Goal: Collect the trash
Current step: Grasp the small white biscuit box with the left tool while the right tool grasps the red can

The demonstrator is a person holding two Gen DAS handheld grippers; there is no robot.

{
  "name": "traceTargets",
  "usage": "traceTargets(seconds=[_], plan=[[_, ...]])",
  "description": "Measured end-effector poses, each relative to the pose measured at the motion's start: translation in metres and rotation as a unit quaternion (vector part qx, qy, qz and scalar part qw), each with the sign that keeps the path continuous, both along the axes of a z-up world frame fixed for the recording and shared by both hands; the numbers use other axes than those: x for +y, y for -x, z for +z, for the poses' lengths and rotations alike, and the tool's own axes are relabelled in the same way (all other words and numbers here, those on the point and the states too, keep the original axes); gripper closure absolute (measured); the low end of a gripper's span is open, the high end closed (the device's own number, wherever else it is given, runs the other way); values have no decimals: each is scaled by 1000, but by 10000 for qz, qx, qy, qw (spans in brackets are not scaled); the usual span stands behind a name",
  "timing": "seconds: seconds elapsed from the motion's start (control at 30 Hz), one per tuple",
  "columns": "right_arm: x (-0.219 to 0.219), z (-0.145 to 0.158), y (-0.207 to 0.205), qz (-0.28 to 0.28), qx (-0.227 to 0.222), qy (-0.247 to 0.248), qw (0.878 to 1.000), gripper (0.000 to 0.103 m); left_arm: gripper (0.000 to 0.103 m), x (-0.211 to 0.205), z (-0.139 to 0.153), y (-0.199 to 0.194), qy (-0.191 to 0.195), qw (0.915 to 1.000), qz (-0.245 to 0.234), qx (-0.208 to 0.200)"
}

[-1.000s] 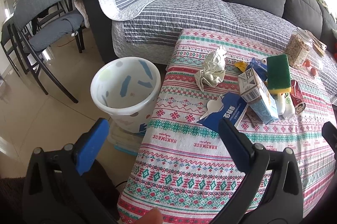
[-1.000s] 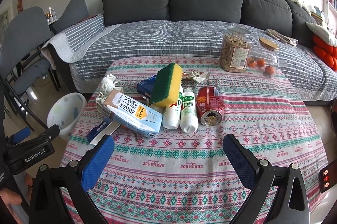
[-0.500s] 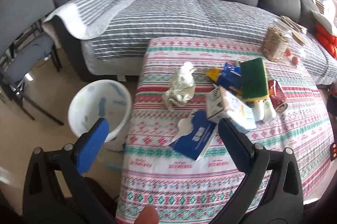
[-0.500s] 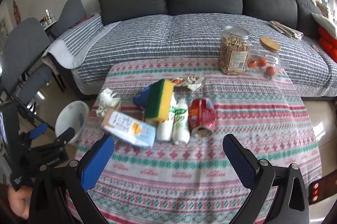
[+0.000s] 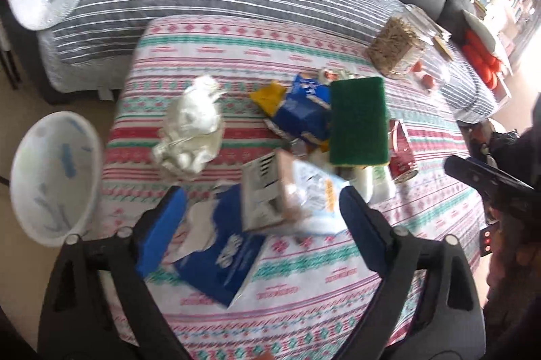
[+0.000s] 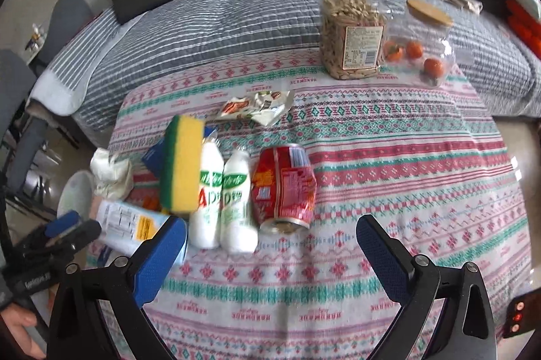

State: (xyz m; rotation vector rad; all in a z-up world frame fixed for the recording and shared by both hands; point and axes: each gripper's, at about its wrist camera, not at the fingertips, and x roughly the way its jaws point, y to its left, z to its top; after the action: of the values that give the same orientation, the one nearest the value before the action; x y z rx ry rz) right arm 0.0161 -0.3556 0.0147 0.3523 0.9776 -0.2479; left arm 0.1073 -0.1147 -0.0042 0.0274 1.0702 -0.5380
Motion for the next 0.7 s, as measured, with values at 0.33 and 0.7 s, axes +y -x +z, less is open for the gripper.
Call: traceTargets(seconds=[0.33,0.7], plan=[[-33,-25,-27,-178,187,-633,9977,20,55,-13,-8,-6,214,9990,-223,323],[-38,-58,-39,-190,498,-1223,9911,27,61,0,13,0,495,9986,-202,20]])
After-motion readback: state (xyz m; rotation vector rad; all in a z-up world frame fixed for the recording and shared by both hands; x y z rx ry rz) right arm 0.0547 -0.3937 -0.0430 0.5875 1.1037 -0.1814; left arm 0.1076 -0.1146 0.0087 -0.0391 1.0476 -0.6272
